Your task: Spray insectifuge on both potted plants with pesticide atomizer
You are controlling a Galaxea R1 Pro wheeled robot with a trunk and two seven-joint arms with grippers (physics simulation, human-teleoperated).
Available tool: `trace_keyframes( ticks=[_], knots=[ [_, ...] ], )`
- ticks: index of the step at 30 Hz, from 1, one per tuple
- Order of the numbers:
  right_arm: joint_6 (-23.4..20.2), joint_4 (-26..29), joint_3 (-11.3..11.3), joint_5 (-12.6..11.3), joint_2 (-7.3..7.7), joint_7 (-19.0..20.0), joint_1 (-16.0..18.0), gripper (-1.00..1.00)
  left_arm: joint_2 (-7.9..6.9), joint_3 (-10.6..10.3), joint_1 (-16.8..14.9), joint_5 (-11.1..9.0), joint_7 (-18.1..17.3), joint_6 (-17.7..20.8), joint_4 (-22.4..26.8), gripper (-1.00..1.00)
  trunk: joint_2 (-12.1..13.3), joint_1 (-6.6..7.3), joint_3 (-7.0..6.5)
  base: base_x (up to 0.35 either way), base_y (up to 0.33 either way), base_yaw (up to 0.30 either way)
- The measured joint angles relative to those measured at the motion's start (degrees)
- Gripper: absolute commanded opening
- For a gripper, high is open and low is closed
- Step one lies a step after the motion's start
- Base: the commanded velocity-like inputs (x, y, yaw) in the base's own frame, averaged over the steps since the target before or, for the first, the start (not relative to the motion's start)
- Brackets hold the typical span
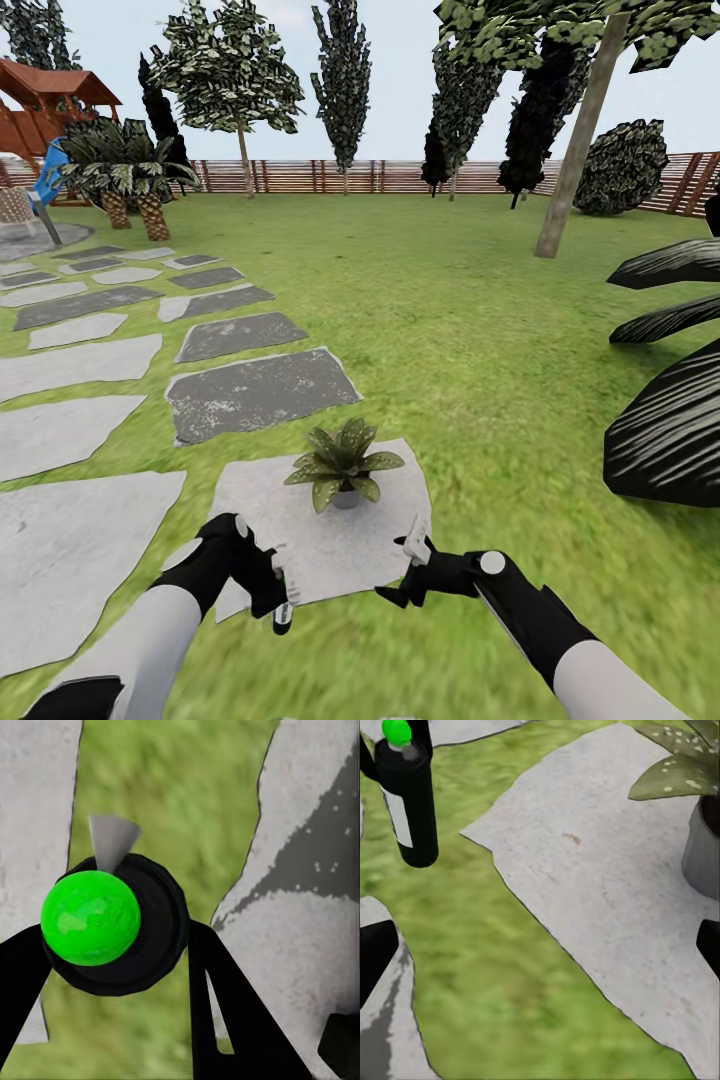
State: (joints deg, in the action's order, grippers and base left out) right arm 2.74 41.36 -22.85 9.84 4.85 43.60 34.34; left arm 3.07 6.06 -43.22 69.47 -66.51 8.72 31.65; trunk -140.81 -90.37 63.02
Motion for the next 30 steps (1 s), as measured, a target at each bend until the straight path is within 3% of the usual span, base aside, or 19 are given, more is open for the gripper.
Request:
trace_keyframes(
  ticks=[4,5,11,14,19,30],
  knots=[
    [0.0,0.7,0.0,-0.1,-0.14,0.5,0.0,1.00,1.00,0.0,0.0,-0.1,0.0,0.0,0.5,-1.00,0.0,0.00,0.00,0.000,0.000,0.000],
    [0.0,0.8,0.0,-0.1,-0.14,0.6,0.0,-1.00,1.33,0.1,-0.1,-0.1,0.0,0.0,0.6,-1.00,0.0,0.00,0.00,0.000,0.000,0.000],
    [0.1,0.9,-0.1,-0.2,-0.32,0.6,0.0,-1.00,2.74,0.0,0.0,-0.1,0.0,-0.1,0.7,-1.00,0.0,0.00,0.00,0.000,0.000,0.000],
    [0.1,1.1,-0.1,-0.1,-1.70,1.9,0.0,-1.00,3.00,0.0,0.0,-0.1,0.1,-0.5,0.7,-1.00,0.0,0.00,0.00,0.000,0.000,0.000],
    [0.0,1.2,-0.1,0.0,-3.27,3.1,0.0,-1.00,3.75,0.0,0.0,-0.1,0.1,-4.3,0.8,-1.00,0.0,0.00,0.00,0.000,0.000,0.000],
    [0.0,1.2,-0.1,0.1,-3.60,3.2,0.0,-1.00,6.06,0.0,-0.1,-0.2,-0.1,-7.0,0.7,-1.00,0.0,0.00,0.00,0.000,0.000,0.000]
  ],
)
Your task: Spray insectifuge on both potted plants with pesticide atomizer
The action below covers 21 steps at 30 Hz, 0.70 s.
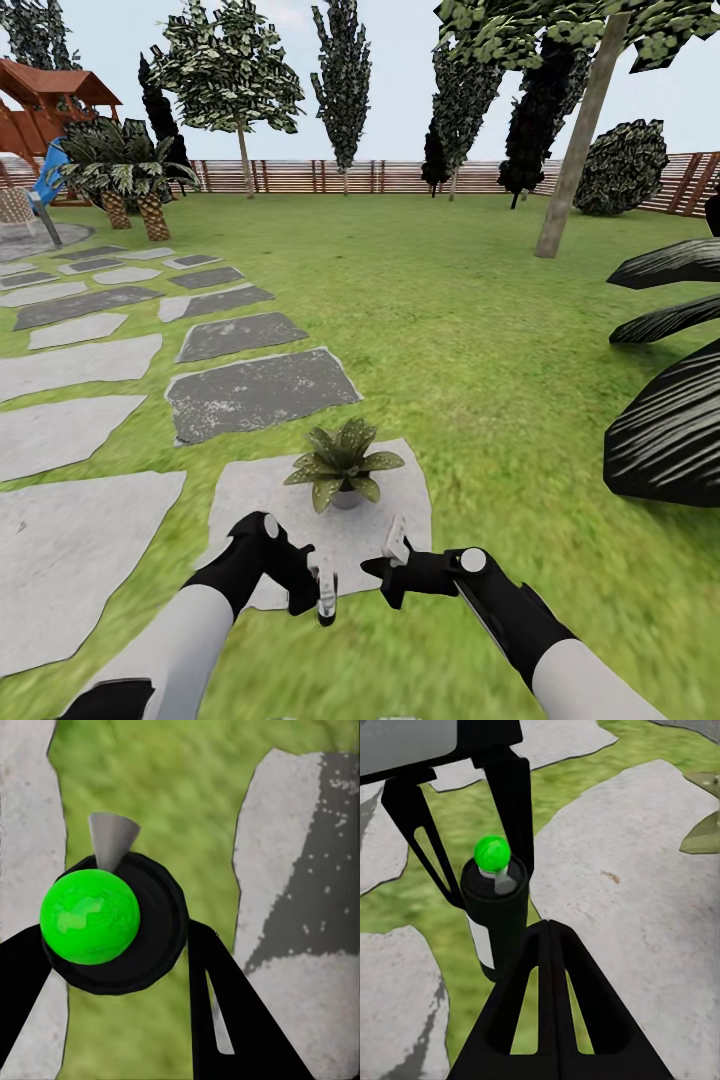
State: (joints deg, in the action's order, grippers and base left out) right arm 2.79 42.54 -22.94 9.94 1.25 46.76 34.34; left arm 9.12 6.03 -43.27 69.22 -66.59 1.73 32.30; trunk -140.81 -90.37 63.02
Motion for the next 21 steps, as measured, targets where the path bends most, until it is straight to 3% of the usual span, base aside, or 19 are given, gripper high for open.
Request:
trace_keyframes(
  ticks=[6,16,21],
  knots=[
    [0.0,0.0,0.0,0.0,-0.01,0.0,0.0,-1.00,0.77,0.0,0.0,-0.1,0.2,-0.5,0.2,-1.00,0.0,0.00,0.00,0.000,0.000,0.000],
    [0.0,0.2,0.0,-0.1,-0.11,0.0,0.0,-1.00,0.77,0.1,0.0,-0.2,0.2,-0.5,0.3,-1.00,0.0,0.00,0.00,0.000,0.000,0.000],
    [0.0,1.5,0.0,-0.1,-0.64,0.0,0.0,-1.00,0.77,0.1,0.0,-3.6,0.1,-0.7,0.2,-1.00,0.0,0.00,0.00,0.000,0.000,0.000]
  ],
)
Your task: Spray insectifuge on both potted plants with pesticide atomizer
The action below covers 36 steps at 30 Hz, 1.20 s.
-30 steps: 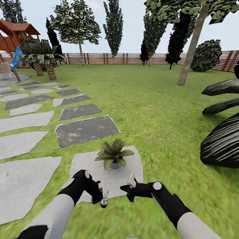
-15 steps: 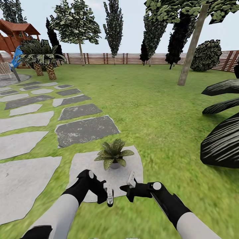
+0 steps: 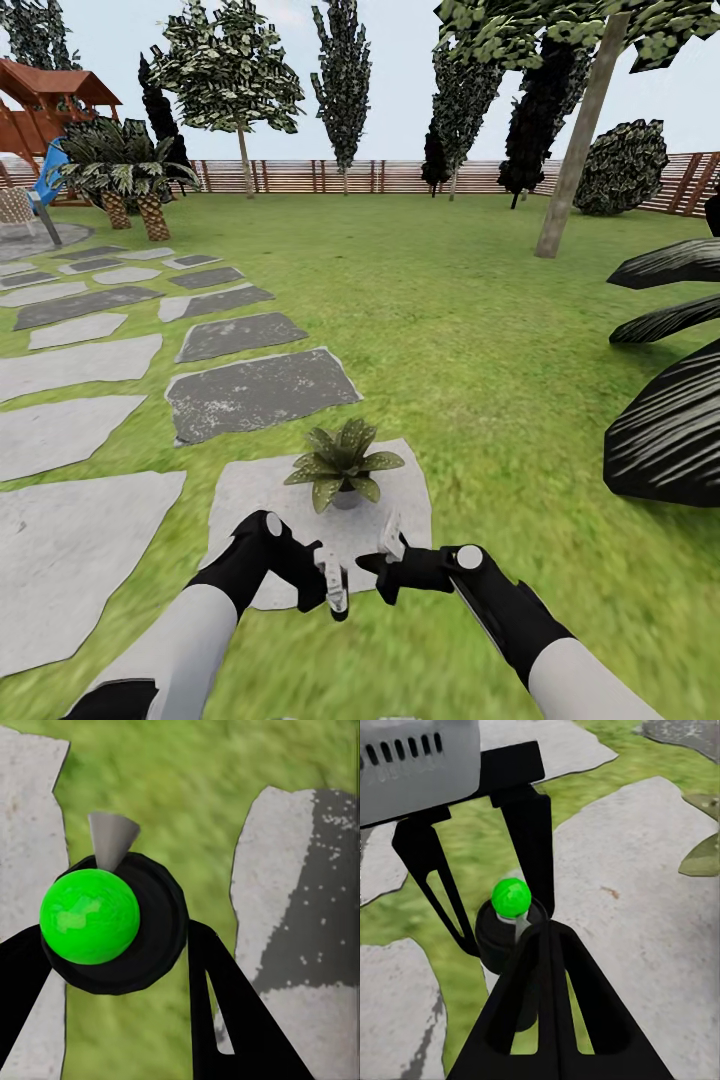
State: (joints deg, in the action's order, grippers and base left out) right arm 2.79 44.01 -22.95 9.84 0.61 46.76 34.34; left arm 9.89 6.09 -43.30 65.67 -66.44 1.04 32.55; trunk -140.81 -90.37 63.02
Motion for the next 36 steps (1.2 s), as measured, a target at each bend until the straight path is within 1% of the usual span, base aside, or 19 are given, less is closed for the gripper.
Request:
trace_keyframes(
  ticks=[7,13,20,26,30,36],
  knots=[
    [0.0,0.0,0.0,0.0,-0.12,0.0,0.0,-1.00,0.00,0.0,0.0,-0.6,0.0,-0.1,0.0,-1.00,0.0,0.00,0.00,0.000,0.000,0.000],
    [0.0,-0.3,0.0,0.1,-0.12,0.0,0.0,-1.00,0.00,-0.1,0.0,-2.8,-0.1,-0.1,0.0,-1.00,0.0,0.00,0.00,0.000,0.000,0.000],
    [0.0,-0.3,0.0,0.1,-0.12,0.0,0.0,-1.00,0.00,-0.1,0.0,-4.1,-0.1,-0.2,0.0,-1.00,0.0,0.00,0.00,0.000,0.000,0.000],
    [0.0,-0.2,0.0,0.1,-0.12,0.0,0.0,-1.00,0.00,-0.1,0.0,-4.5,-0.1,-0.6,-0.1,-1.00,0.0,0.00,0.00,0.000,0.000,0.000],
    [0.0,-0.2,0.0,0.1,-0.12,0.0,0.0,-1.00,0.00,-0.1,0.0,-6.5,-0.3,-0.7,-0.1,-1.00,0.0,0.00,0.00,0.000,0.000,0.000],
    [0.0,-0.3,0.0,0.1,-0.12,0.0,0.0,-1.00,0.00,-0.1,0.0,-7.1,-0.5,-0.8,-0.1,-1.00,0.0,0.00,0.00,0.000,0.000,0.000]
  ],
)
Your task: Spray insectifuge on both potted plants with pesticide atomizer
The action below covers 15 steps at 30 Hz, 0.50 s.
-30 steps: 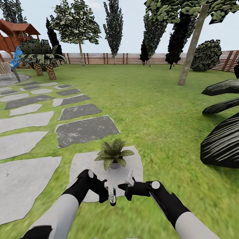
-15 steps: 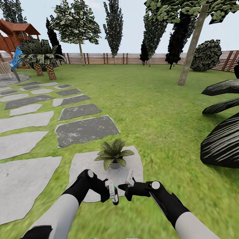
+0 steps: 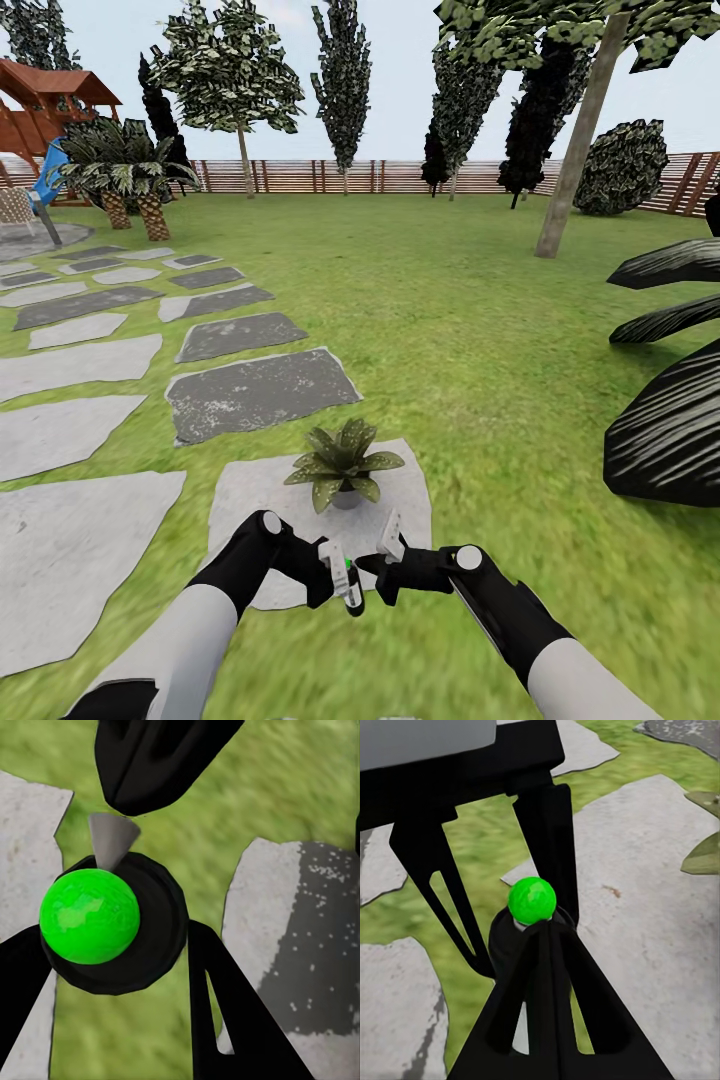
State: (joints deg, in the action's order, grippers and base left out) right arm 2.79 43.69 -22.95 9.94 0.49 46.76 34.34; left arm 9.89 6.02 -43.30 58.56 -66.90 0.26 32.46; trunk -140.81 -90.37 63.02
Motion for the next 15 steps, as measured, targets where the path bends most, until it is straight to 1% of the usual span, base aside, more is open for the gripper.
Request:
trace_keyframes(
  ticks=[9,12,15],
  knots=[
    [0.0,0.0,0.0,0.0,0.00,-0.1,0.0,-1.00,0.00,0.0,0.0,-0.6,-0.1,0.0,0.0,-1.00,0.0,0.00,0.00,0.000,0.000,0.000],
    [0.0,0.0,0.0,0.0,0.00,-0.1,0.0,-1.00,0.00,0.0,0.0,-1.6,-0.1,0.0,-0.1,-1.00,0.0,0.00,0.00,0.000,0.000,0.000],
    [0.0,0.0,0.0,0.0,0.00,-0.1,0.0,-1.00,0.00,0.0,0.0,-2.1,-0.2,0.0,-0.1,-1.00,0.0,0.00,0.00,0.000,0.000,0.000]
  ],
)
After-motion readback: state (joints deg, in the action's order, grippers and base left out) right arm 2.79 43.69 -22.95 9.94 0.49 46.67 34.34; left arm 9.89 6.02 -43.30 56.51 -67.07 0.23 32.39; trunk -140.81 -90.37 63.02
